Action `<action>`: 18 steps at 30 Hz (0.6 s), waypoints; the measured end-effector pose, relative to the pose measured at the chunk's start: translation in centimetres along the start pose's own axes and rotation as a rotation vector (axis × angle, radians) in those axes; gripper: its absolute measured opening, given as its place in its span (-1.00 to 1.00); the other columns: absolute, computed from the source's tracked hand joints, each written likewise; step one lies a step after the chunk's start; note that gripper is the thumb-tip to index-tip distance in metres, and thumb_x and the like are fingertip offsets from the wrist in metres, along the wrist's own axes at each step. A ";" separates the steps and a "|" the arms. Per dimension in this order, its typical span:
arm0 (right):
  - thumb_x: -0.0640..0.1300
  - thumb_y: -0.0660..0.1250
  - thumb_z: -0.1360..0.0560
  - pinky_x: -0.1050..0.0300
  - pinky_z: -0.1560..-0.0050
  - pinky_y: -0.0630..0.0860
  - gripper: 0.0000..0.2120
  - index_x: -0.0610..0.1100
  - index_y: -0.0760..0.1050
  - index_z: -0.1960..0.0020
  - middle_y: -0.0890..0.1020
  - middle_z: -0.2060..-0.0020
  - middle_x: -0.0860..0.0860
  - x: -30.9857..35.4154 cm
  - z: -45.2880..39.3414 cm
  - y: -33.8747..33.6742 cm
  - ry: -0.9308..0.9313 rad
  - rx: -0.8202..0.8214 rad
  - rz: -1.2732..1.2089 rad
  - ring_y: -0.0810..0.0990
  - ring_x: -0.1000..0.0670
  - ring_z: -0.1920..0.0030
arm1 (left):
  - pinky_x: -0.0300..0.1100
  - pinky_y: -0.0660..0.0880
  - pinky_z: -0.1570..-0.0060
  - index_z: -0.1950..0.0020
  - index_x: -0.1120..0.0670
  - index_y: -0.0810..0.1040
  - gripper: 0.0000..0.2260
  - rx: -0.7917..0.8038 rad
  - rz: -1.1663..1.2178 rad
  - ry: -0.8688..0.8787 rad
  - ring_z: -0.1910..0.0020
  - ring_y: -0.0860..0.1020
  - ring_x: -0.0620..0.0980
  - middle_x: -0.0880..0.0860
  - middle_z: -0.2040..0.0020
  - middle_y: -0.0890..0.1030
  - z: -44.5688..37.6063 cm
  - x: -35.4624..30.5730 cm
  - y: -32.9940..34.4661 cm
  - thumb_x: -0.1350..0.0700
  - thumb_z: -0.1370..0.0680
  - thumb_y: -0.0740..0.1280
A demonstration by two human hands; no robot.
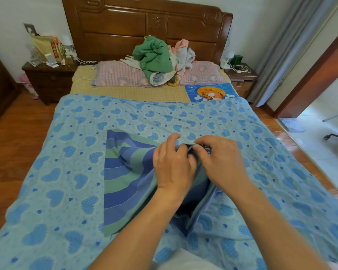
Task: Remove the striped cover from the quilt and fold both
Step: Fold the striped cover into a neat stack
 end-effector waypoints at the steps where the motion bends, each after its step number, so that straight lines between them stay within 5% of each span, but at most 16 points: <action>1: -0.12 0.40 -0.51 0.12 0.13 0.51 -0.91 -0.03 0.67 0.14 0.69 0.25 0.11 0.0 0.1 -0.1 0.001 -0.015 -0.002 0.61 0.08 0.21 | 0.05 0.48 -0.03 0.25 0.11 0.60 -0.88 0.048 -0.011 -0.028 -0.03 0.60 0.12 0.06 -0.24 0.59 0.0 0.6 0.1 0.12 -0.42 0.30; 4: -0.09 0.40 -0.52 0.14 0.13 0.52 -0.90 -0.01 0.67 0.14 0.69 0.24 0.13 -0.6 0.2 -0.6 0.015 -0.062 0.006 0.61 0.10 0.20 | 0.05 0.48 -0.04 0.22 0.14 0.63 -0.92 0.174 -0.111 -0.121 -0.02 0.60 0.16 0.06 -0.30 0.56 0.6 4.1 0.3 0.22 -0.31 0.39; 8: -0.08 0.40 -0.52 0.14 0.02 0.50 -0.90 -0.04 0.69 0.08 0.72 0.15 0.10 -2.7 -0.3 -2.6 0.115 -0.180 0.006 0.64 0.07 0.12 | 0.07 0.52 -0.01 0.00 0.16 0.64 -0.81 0.332 -0.236 -0.341 -0.05 0.60 0.18 0.02 -0.39 0.48 1.4 10.3 0.3 0.19 -0.41 0.38; 13: -0.05 0.37 -0.51 0.15 -0.01 0.42 -0.86 -0.05 0.69 0.04 0.72 0.11 0.03 -6.3 -2.1 -6.9 0.247 -0.367 0.042 0.60 0.04 0.08 | 0.09 0.49 0.00 -0.11 0.19 0.56 -0.76 0.306 -0.339 -0.669 0.04 0.61 0.31 0.23 -0.12 0.60 0.7 18.8 -2.7 0.15 -0.47 0.33; 18: -0.04 0.31 -0.53 0.01 -0.12 0.47 -0.79 -0.08 0.67 -0.03 0.71 0.06 -0.08 -9.4 -4.1 -9.6 0.365 -0.488 0.107 0.60 -0.14 -0.02 | 0.14 0.52 0.07 0.03 0.21 0.58 -0.86 0.135 -0.499 -0.514 0.07 0.59 0.35 0.28 -0.02 0.58 -6.8 25.1 -8.0 0.19 -0.48 0.29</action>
Point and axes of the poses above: each hand's wrist, its own z-axis away from the middle knuckle, its own y-axis out of the palm, x = y × z, the point moved 1 cm from there along -z, towards the middle knuckle
